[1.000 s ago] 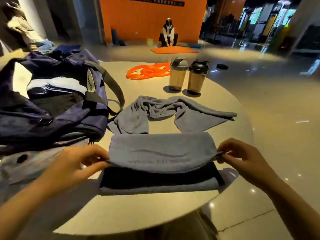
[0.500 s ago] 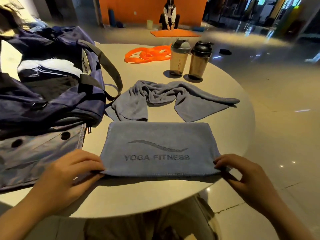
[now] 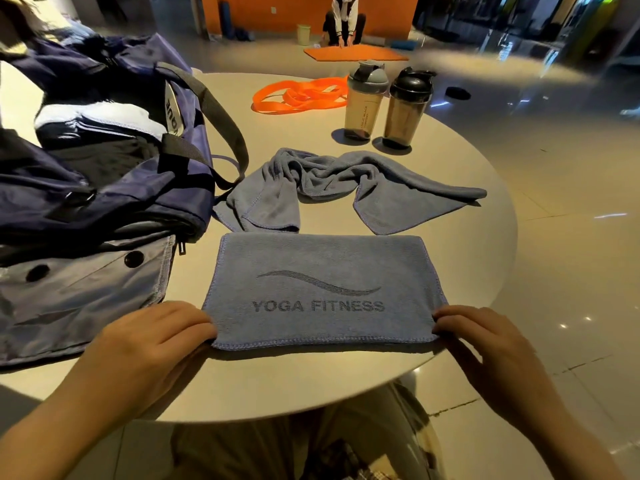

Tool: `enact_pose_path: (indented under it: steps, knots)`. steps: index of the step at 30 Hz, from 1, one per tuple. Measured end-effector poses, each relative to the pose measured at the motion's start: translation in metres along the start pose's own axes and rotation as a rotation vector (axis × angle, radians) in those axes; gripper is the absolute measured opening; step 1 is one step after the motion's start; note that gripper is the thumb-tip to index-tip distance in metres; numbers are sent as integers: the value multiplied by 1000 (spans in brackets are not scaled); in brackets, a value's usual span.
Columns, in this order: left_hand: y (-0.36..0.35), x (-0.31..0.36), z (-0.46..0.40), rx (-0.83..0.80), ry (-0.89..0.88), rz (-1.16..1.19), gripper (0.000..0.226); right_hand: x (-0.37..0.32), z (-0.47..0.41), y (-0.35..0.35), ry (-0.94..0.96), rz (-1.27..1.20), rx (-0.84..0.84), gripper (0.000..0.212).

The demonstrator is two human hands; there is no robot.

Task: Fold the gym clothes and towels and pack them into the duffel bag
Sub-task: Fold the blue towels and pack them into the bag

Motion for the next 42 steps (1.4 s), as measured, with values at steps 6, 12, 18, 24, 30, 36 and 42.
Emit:
enact_pose_path:
  steps: [6, 12, 18, 24, 30, 36, 42]
  knots:
    - [30, -28, -12, 188, 313, 731, 27, 16, -17, 25, -194, -683, 157, 25]
    - [66, -34, -31, 336, 405, 899, 18, 15, -43, 80, -120, -813, 271, 26]
    - [130, -30, -38, 484, 382, 1043, 23, 6, -52, 145, -95, -812, 359, 31]
    - [101, -51, -50, 302, 492, 900, 19, 28, -94, 101, -312, -831, 220, 20]
    - [-1, -49, -43, -52, 664, 327, 29, 42, -127, -11, -533, -446, -112, 25]
    - [-28, 14, -67, -399, 298, 304, 67, -44, -129, -30, -211, -188, -208, 51]
    - [-42, 14, -48, -568, 298, 143, 70, -61, -106, -72, -123, -35, -550, 76]
Point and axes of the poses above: each hand's wrist, its own z-axis away from the middle knuckle, its own y-axis out of the back of the hand, x = y × z, the point moved 7 cm from there along -z, towards the middle knuckle, and after that the axes turned 12 degrees about -x, right-handed, at the moved point
